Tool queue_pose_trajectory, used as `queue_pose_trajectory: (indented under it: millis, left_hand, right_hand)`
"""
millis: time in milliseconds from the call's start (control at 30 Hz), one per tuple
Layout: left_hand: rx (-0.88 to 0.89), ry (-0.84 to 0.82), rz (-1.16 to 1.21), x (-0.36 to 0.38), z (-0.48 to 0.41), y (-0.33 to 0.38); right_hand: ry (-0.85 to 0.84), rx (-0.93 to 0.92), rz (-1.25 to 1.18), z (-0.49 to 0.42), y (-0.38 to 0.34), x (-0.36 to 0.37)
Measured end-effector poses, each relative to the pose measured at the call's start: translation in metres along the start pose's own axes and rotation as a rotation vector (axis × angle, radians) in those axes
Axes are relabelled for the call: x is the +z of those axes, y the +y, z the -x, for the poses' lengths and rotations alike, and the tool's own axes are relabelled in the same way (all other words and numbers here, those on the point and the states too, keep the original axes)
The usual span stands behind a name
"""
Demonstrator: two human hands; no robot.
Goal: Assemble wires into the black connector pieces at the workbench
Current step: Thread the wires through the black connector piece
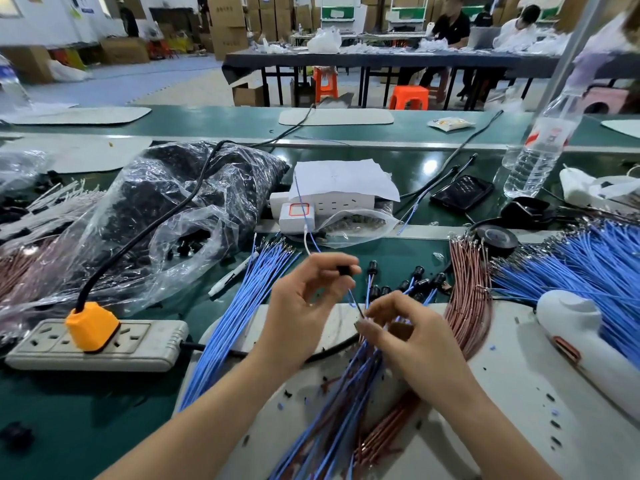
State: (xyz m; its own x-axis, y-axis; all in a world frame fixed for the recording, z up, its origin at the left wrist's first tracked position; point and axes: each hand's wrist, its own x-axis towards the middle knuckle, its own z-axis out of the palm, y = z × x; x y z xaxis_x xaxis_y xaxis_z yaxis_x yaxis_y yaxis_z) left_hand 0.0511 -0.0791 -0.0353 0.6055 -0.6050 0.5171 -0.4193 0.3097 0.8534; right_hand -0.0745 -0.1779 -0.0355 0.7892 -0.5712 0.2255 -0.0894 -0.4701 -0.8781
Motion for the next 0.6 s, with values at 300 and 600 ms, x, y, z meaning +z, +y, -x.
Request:
queue_pose_trajectory:
  millis: [300, 600]
  left_hand:
    - [0.202, -0.131, -0.202, 0.0073, 0.0096, 0.0085]
    - [0.301, -0.144, -0.311, 0.0088, 0.009, 0.0089]
  right_hand:
    - [0.16, -0.152, -0.075, 0.0003, 0.0013, 0.0023]
    - [0.215, -0.361, 0.068, 0.0005, 0.0048, 0.0009]
